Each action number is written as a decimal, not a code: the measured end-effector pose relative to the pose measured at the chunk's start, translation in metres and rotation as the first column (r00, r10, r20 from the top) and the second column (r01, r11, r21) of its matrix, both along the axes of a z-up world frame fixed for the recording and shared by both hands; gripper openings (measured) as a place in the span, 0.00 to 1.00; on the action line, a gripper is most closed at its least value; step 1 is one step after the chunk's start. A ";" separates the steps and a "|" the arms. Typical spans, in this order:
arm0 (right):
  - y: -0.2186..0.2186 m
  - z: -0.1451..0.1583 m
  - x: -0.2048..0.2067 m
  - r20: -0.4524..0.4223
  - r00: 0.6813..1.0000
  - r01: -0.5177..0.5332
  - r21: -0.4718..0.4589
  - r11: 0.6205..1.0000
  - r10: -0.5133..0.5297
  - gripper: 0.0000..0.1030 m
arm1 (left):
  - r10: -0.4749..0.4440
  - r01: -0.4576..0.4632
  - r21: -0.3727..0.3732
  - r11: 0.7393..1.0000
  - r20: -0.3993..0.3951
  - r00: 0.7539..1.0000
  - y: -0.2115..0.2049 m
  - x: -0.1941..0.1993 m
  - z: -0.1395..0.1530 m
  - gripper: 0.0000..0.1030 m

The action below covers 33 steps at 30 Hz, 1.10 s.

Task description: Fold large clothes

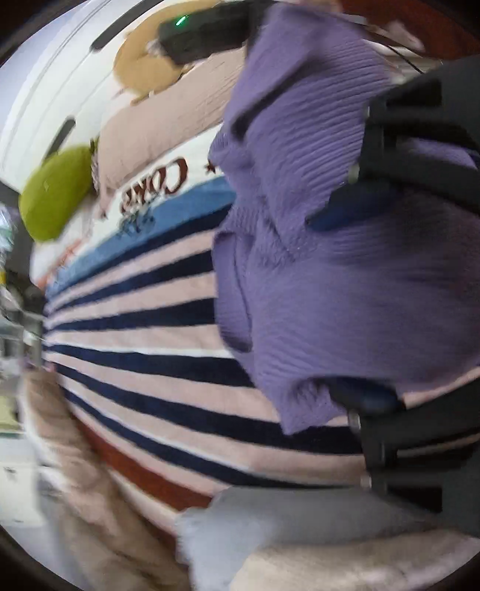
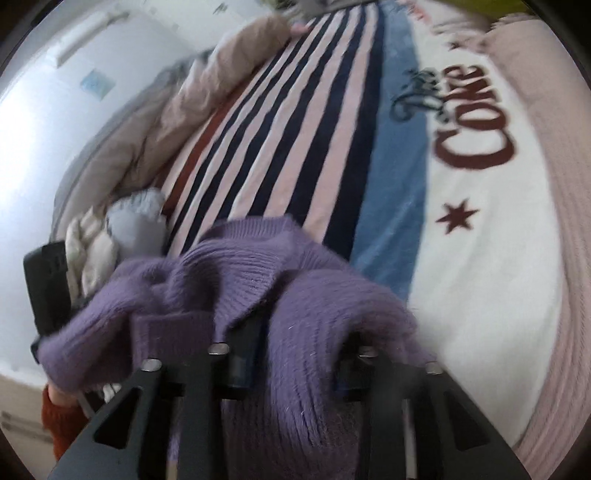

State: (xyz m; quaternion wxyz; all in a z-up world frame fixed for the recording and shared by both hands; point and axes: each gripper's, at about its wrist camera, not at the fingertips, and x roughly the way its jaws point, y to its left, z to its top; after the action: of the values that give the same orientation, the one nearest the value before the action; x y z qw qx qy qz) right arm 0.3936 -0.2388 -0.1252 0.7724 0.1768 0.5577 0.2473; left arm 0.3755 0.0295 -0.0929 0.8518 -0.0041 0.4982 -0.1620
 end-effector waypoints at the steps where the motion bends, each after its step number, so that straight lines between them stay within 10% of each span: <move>1: 0.000 0.000 0.001 0.001 1.000 -0.016 0.009 1.000 0.016 0.58 | -0.003 0.003 -0.002 1.000 0.028 1.000 0.002 -0.006 0.006 0.89; 10: -0.036 0.050 -0.007 0.131 0.991 0.035 0.002 0.999 -0.035 0.72 | -0.062 0.085 -0.114 0.990 0.194 0.979 0.025 -0.067 0.075 0.97; 17: -0.030 0.077 -0.051 0.229 0.973 -0.014 -0.018 1.000 0.018 0.81 | -0.206 0.203 0.041 0.978 0.093 0.974 0.003 -0.084 0.032 0.99; 24: -0.006 0.064 -0.080 0.240 0.969 -0.063 0.007 0.998 0.059 0.81 | -0.024 0.015 0.079 0.997 0.112 0.993 -0.003 -0.049 -0.008 0.98; 29: -0.013 0.067 -0.085 0.244 0.970 -0.018 0.027 0.999 0.010 0.81 | 0.224 -0.219 -0.045 0.975 0.160 0.961 0.023 -0.001 -0.009 0.97; 33: -0.029 0.072 -0.094 0.265 0.964 0.009 0.011 1.000 -0.011 0.81 | 0.302 -0.318 0.049 0.947 0.206 0.931 0.032 0.017 -0.006 0.98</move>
State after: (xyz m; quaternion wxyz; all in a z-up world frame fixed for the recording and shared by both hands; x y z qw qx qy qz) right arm 0.2992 -0.2679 -0.0530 0.8403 0.1489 0.4475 0.2675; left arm 0.3923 0.0612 -0.0993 0.9109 -0.0318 0.4114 -0.0045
